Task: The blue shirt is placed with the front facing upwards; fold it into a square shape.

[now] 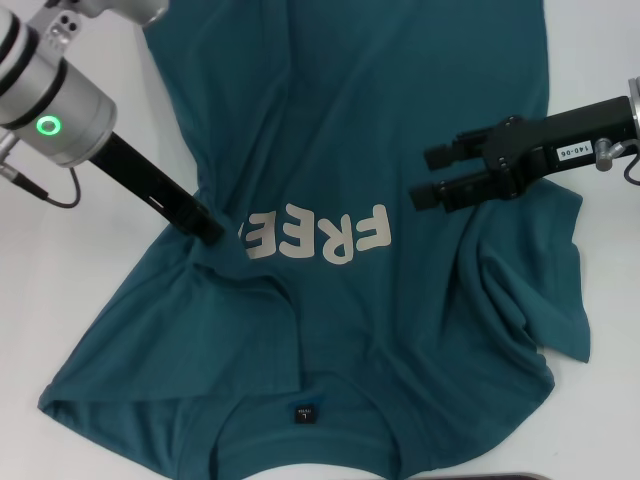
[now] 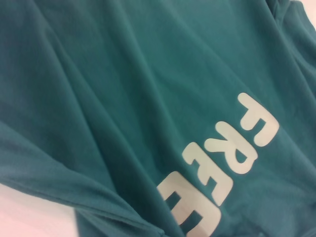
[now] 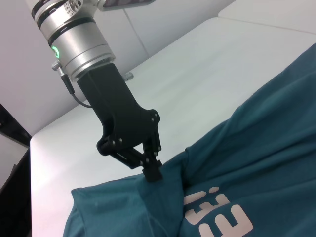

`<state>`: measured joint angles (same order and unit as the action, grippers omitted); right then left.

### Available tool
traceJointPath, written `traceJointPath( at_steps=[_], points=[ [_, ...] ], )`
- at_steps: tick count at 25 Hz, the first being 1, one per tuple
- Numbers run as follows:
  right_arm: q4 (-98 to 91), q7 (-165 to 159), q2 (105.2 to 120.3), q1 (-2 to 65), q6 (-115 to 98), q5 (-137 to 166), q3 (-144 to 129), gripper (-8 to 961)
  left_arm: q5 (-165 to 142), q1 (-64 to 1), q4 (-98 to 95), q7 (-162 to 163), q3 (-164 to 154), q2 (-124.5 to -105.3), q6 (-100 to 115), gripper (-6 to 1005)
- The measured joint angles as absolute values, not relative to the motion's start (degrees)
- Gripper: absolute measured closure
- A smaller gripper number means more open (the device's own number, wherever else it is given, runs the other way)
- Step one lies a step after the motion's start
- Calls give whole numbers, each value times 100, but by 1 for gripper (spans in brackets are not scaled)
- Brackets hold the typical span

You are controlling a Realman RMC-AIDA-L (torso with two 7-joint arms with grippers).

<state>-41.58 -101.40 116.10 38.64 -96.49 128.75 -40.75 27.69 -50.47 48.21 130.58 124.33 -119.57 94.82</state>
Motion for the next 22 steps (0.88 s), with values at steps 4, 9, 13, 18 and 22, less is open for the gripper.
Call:
traceJointPath(
  at_steps=[4,9,13,18,22],
  points=[
    [-4157,-10123,11611,3857,-9648,12875,-4063,103,2763,-5139,4781,13150,12419,-12006,9482,997],
    [-4157,-10116,11620,3857,-9645,12876,-4060,103,2833,-5204,4820,13182,12483,-12025,9480,935],
    [-4157,-10116,11620,3857,-9646,12876,-4060,103,2837,-5209,4834,13174,12539,-12052,9464,857],
    [-4157,-10109,11630,3853,-9645,12876,-4060,104,2839,-5224,4842,13165,12574,-12099,9406,745],
    [-4157,-10107,11635,3851,-9646,12876,-4060,104,2839,-5232,4843,13183,12577,-12122,9380,656]
  ],
)
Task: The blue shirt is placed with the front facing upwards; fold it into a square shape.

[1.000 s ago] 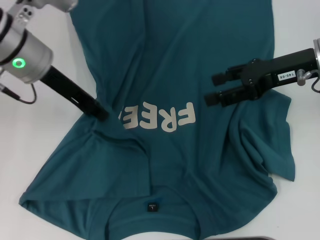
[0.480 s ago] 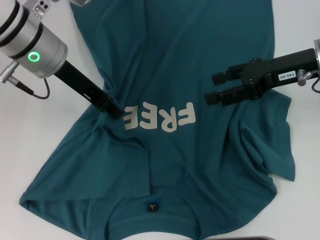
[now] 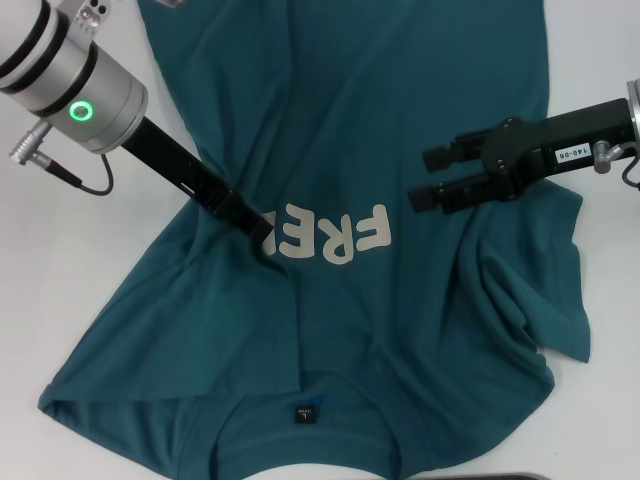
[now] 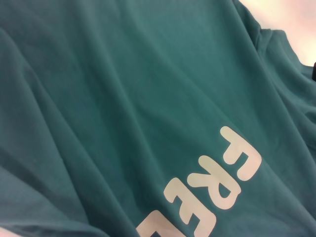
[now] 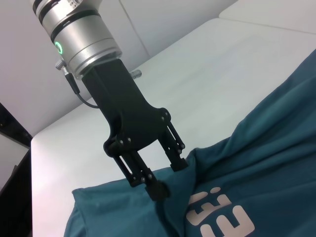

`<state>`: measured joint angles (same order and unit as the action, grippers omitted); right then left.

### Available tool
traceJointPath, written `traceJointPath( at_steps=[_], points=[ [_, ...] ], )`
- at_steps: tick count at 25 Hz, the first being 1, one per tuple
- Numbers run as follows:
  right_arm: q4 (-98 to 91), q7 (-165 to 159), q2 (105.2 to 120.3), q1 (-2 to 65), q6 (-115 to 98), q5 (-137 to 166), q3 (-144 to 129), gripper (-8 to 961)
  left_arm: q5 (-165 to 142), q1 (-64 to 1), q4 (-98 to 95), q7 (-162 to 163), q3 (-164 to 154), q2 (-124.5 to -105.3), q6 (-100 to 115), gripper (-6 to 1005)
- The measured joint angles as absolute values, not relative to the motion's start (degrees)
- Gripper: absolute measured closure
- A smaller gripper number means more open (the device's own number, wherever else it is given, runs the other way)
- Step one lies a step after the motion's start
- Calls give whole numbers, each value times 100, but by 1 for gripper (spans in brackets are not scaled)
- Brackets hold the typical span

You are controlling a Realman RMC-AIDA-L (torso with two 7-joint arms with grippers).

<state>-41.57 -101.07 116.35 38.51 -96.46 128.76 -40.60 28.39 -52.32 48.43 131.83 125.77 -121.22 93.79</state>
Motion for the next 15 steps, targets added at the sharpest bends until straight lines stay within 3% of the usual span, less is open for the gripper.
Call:
traceJointPath(
  at_steps=[6,15],
  points=[
    [-4157,-10086,11646,3841,-9649,12876,-4060,104,2996,-5254,4852,13174,12679,-12154,9377,410],
    [-4157,-10106,11633,3824,-9651,12873,-4055,104,3090,-4979,4961,13103,12668,-12064,9295,403]
  ],
)
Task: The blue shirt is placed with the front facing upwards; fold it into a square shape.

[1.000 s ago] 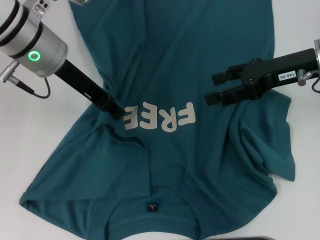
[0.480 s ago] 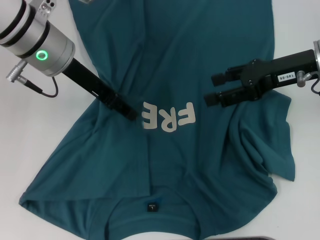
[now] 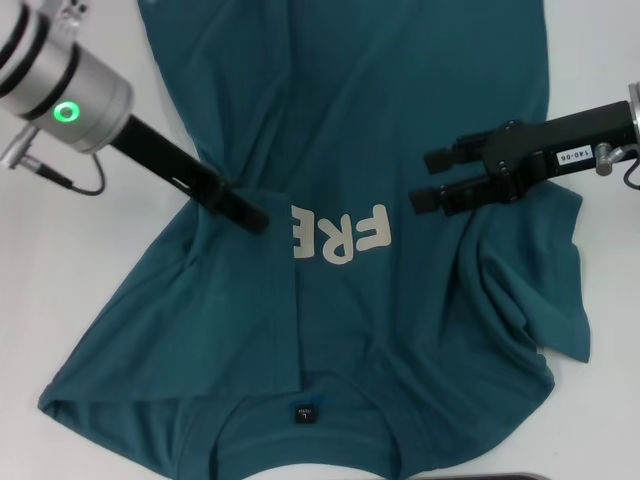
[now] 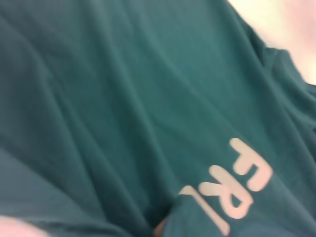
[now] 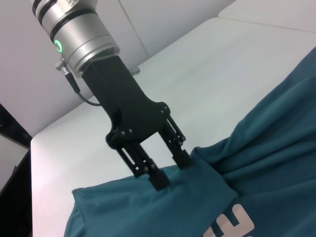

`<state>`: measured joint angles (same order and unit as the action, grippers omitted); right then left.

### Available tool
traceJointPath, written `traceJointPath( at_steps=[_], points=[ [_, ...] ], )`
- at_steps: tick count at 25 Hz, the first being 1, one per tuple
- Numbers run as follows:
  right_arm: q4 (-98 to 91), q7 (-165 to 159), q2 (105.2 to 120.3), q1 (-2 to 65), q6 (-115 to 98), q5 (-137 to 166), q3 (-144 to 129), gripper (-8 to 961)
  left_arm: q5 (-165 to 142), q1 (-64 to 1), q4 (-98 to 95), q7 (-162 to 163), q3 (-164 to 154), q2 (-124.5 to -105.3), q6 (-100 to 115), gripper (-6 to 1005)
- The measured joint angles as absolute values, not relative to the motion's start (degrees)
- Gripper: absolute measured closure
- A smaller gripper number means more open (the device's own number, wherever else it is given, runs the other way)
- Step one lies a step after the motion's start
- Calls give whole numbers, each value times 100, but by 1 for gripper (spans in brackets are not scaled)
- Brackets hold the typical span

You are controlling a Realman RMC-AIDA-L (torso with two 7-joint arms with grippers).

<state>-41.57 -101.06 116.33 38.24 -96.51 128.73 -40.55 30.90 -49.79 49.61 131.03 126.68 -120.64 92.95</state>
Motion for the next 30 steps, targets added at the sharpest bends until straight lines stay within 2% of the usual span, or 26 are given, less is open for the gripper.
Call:
traceJointPath(
  at_steps=[11,18,24,30],
  points=[
    [-4207,-10589,11597,4074,-9824,12806,-4077,104,3093,-4188,5322,12692,12707,-11945,8641,409],
    [-4270,-11184,11543,4138,-9798,12841,-4129,104,3124,-4200,5406,12589,12717,-11948,8856,412],
    [-4375,-12181,11426,4040,-9786,12977,-4098,103,3138,-4146,5605,12402,12923,-11997,8852,415],
    [-4738,-13569,11371,3876,-10031,13122,-4007,103,3482,-4147,5579,11972,13539,-11963,8789,416]
  ],
)
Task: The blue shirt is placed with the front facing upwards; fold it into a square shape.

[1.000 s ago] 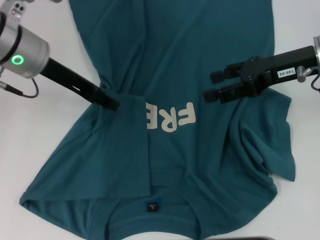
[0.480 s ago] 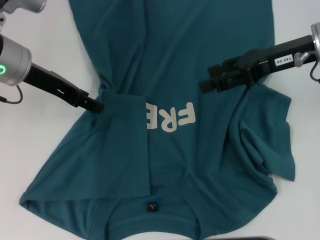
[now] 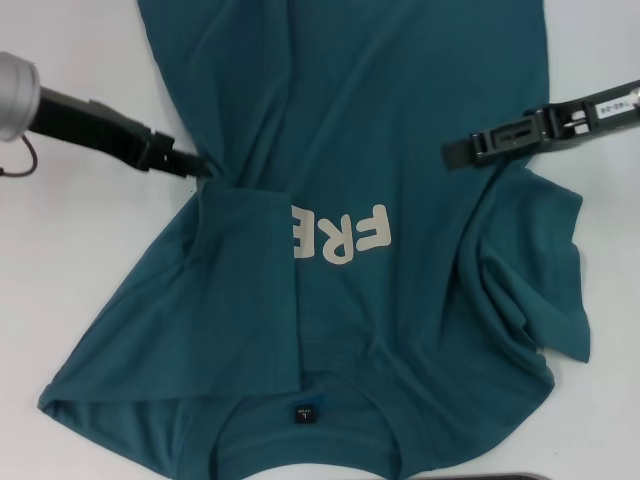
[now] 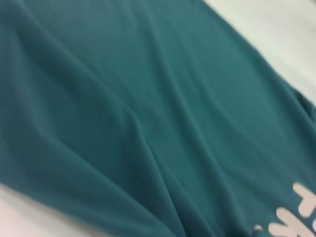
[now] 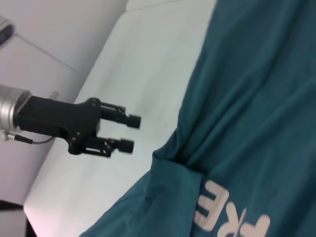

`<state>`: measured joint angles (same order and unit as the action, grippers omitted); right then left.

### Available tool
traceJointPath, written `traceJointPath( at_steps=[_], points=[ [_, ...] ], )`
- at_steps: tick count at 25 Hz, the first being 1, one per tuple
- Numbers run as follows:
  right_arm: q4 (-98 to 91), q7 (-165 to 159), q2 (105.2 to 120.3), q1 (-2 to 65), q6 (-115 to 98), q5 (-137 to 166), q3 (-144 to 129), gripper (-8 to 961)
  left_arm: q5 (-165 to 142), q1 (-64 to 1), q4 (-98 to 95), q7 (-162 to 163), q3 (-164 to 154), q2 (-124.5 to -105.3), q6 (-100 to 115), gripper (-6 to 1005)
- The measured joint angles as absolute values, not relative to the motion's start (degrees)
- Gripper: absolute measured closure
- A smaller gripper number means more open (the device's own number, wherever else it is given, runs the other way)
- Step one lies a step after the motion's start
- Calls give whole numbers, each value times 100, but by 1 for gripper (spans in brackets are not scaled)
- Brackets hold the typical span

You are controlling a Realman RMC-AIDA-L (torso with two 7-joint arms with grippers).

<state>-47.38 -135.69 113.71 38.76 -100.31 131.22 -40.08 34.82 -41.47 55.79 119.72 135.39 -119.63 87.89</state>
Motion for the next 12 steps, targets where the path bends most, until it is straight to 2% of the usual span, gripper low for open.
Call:
traceJointPath(
  at_steps=[12],
  points=[
    [-4811,-14468,11200,3243,-10157,13388,-3556,103,3719,-4047,5249,11473,13806,-11967,8361,415]
  ],
)
